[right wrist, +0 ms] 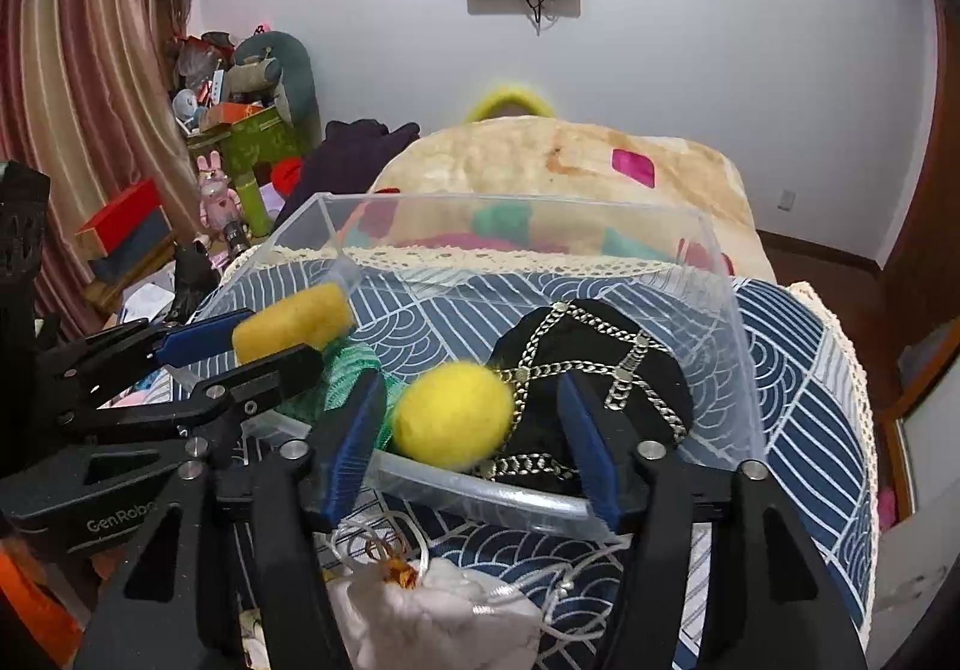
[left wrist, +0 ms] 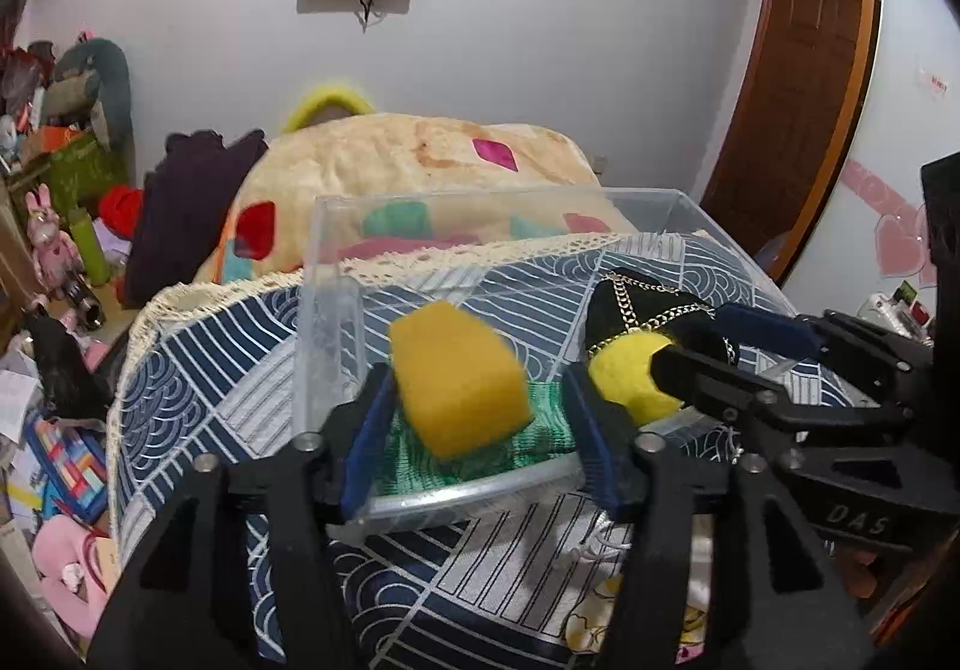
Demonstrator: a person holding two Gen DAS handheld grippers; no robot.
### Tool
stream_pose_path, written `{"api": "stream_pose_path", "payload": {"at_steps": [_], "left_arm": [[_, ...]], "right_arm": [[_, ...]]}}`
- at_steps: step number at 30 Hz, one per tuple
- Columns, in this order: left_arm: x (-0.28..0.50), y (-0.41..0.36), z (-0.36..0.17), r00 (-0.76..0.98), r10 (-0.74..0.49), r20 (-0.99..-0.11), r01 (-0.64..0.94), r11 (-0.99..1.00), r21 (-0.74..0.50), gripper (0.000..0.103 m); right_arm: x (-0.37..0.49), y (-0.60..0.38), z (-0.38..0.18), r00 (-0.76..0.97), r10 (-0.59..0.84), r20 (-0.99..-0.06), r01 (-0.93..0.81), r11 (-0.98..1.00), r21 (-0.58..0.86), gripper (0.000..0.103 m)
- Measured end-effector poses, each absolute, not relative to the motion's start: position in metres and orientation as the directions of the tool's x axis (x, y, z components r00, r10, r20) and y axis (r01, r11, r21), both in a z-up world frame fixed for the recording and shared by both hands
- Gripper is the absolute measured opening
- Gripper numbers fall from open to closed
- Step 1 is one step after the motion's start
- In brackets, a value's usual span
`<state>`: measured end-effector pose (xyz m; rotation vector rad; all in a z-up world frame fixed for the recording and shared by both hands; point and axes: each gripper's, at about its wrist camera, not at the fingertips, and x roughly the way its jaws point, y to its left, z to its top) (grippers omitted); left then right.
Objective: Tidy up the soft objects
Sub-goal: 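Place the sponge in the box with the left tool while the right tool drops the ball in, then grasp the bagged grey sock with the left tool while the right tool grasps the white pouch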
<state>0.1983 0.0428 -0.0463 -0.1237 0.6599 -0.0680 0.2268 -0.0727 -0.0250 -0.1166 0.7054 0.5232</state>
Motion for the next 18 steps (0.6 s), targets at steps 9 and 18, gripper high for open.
{"api": "stream_pose_path", "payload": {"at_steps": [9, 18], "left_arm": [[0.173, 0.042, -0.025, 0.818, -0.1, -0.567, 0.032, 0.991, -0.128, 0.07], [0.134, 0.044, -0.013, 0.848, -0.066, -0.526, 0.006, 0.993, -0.115, 0.098]], "right_arm": [[0.208, -0.089, -0.006, 0.675, 0.448, -0.586, -0.496, 0.864, 0.09, 0.058], [0.178, -0.107, 0.01, 0.72, 0.464, -0.516, -0.492, 0.866, 0.092, 0.068]]}}
